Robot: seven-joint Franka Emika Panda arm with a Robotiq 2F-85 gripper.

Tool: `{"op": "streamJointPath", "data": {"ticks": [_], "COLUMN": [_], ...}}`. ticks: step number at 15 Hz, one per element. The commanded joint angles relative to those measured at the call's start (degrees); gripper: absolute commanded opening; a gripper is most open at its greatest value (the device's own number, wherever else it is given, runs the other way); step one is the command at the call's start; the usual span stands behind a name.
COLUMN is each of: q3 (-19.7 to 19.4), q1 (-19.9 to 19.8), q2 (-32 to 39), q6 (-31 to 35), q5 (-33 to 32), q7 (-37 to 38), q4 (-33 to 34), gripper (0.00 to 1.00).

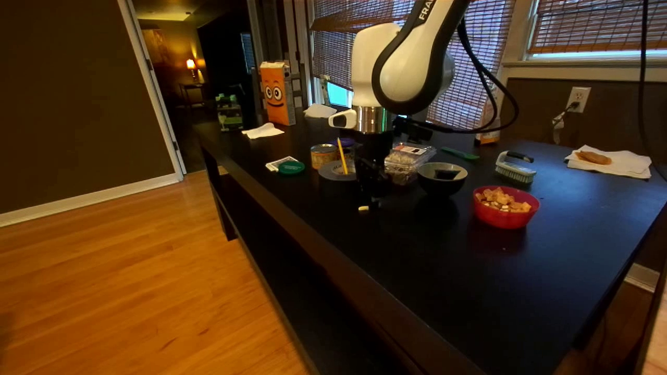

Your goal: Put the sweets inside the bowl

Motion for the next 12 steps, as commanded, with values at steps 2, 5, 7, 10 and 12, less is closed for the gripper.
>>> {"op": "streamJointPath", "data": {"ticks": [2,5,7,10,12], "q3": [0.16,0.1,-0.24,-0.6,-0.6], "q1": [-0.32,-0.36,0.1,0.94,1.22], "q2": [2.05,2.64,2.25,-1.31,-3.68], "q6": [-1.27,-1.48,-1.98,-3.22,-3.66], "q5": [0.08,-0.01,-0.47,-0.98,-0.89], "q7": [-0.88,-0.87,-0.65,0.33,0.84], "q4": [2.18,2.52,2.45,0.94,-0.18], "gripper": [0.32,0.26,0.05,0.0,0.0]}}
